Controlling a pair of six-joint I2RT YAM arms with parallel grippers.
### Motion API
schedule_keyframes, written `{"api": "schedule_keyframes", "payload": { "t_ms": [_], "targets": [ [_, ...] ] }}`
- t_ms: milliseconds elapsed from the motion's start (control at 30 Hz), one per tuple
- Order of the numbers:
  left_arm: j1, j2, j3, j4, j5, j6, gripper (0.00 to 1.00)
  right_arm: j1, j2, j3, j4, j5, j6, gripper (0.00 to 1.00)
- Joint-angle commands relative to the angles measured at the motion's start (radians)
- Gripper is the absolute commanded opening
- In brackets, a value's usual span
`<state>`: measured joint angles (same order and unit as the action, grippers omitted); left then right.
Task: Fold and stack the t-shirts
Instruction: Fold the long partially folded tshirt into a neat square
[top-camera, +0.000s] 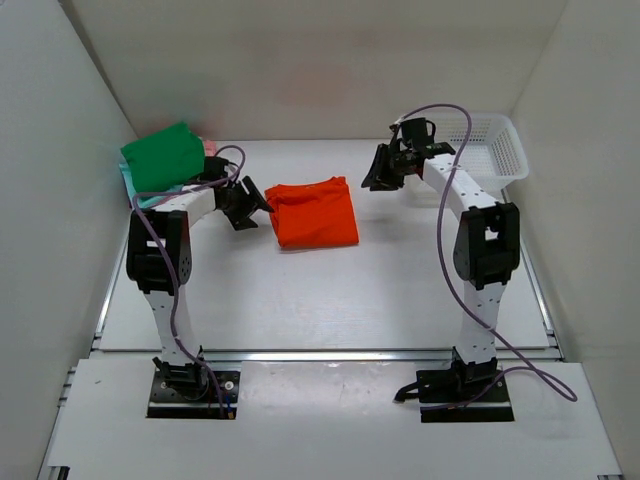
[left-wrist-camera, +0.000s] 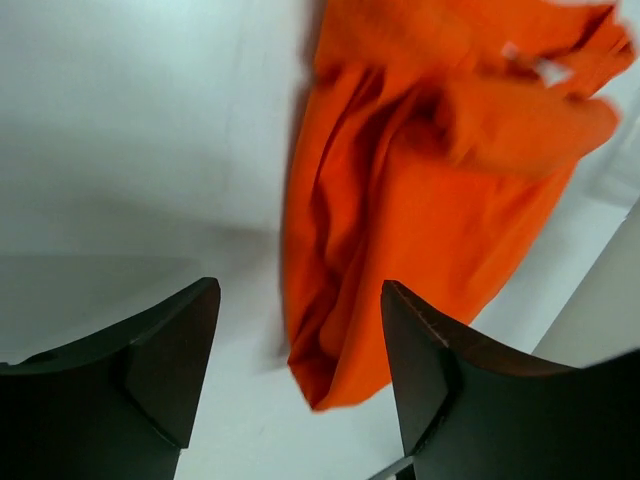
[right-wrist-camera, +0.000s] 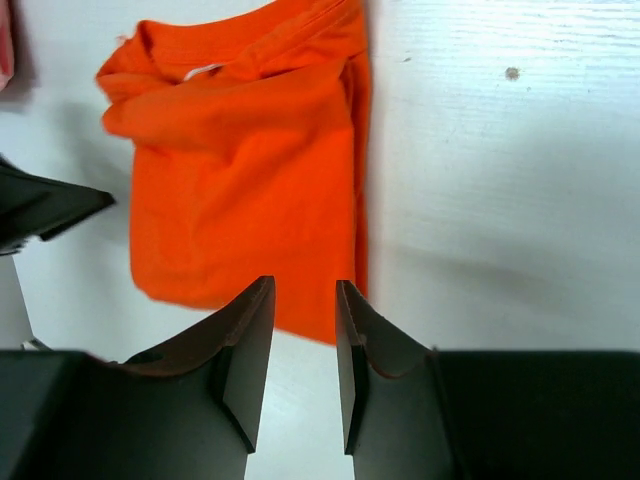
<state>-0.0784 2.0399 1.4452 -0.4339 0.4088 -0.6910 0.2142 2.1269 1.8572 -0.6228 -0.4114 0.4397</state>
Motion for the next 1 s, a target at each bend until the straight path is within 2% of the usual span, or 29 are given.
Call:
{"api": "schedule_keyframes", "payload": {
  "t_ms": [0, 200, 433, 633, 867, 900, 967],
  "targets": [
    [-0.044, -0.118, -0.095, 0.053, -0.030, 0.044, 0.77, -0.016, -0.156, -0.081, 0.090, 0.008, -0.045, 0.28],
    [-0.077, -0.070, -0.033, 0.098, -0.057, -0.015, 0.78, 0.010, -0.208, -0.174, 0.098, -0.012, -0.039, 0.28],
    [-0.073, -0.015, 0.072, 0.141, -0.136, -0.065, 0.71, 0.045, -0.217, -0.191, 0.110, -0.030, -0.036, 0.28],
    [-0.078, 0.081, 0.153, 0.139, -0.116, -0.056, 0.69, 0.042, -0.213, -0.182, 0.103, -0.030, -0.032, 0.28],
    [-0.098, 0.152, 0.214, 0.184, -0.097, -0.116, 0.64, 0.024, -0.211, -0.191, 0.094, -0.043, -0.039, 0.28],
    [-0.095, 0.163, 0.224, 0.179, -0.088, -0.125, 0.59, 0.019, -0.208, -0.190, 0.089, -0.046, -0.041, 0.27],
    [-0.101, 0.169, 0.242, 0.182, -0.084, -0.134, 0.56, 0.025, -0.205, -0.194, 0.092, -0.047, -0.039, 0.27]
  ]
}}
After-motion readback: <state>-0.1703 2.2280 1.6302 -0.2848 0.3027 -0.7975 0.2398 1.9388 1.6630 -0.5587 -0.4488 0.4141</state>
